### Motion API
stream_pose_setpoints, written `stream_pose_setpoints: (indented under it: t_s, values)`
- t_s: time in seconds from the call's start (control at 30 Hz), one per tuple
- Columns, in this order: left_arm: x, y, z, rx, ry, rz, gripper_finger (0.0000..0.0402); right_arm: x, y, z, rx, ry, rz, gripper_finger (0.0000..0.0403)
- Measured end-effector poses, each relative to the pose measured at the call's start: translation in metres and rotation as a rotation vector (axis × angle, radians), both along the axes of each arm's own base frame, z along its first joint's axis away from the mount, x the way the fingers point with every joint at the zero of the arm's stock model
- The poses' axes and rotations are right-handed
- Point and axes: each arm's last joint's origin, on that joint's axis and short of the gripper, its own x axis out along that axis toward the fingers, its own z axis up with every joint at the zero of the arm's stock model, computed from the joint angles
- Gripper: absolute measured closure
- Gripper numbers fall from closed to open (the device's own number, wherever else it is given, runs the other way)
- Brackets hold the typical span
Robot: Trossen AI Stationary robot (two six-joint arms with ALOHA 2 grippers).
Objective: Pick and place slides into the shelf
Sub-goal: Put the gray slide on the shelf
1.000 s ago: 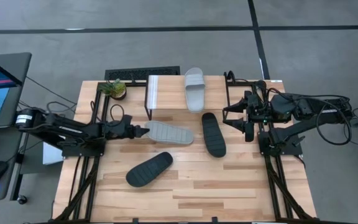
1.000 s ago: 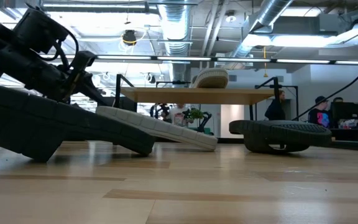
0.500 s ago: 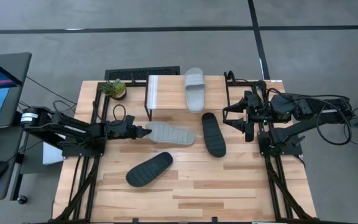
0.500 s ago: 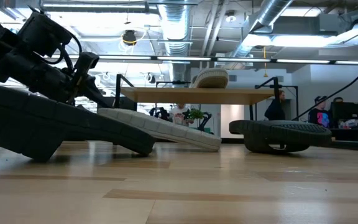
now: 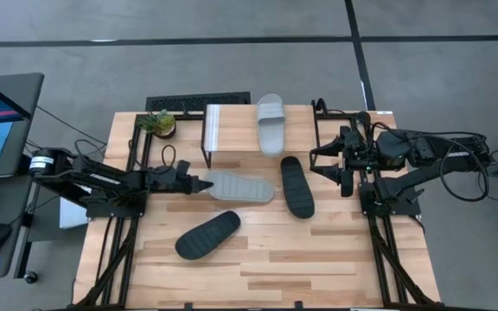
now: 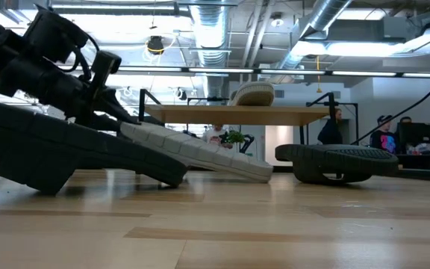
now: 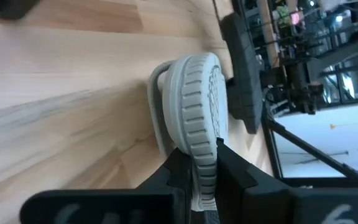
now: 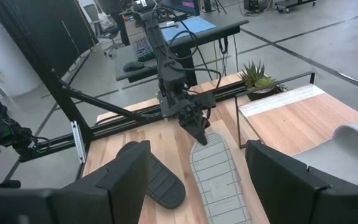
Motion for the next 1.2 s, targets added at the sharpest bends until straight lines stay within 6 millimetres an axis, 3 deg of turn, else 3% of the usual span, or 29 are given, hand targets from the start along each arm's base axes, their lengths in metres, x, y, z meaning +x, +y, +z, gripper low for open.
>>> stream_pose_setpoints:
  t_s: [0.63, 1.03, 1.2]
  values:
    - [0.014, -0.021, 0.029, 0.064, -0.111, -0.129, 0.0379, -0.001, 0.000, -0.002, -0.005, 0.021, 0.000, 0.0148]
    - [-0.007, -0.018, 0.076, 0.189, -0.369, -0.029, 0.0381, -0.001, 0.000, -0.002, -0.005, 0.022, 0.000, 0.0148]
    - [-0.011, -0.020, 0.110, 0.267, -0.465, -0.014, 0.0381, -0.001, 0.000, -0.002, -0.005, 0.022, 0.000, 0.0148]
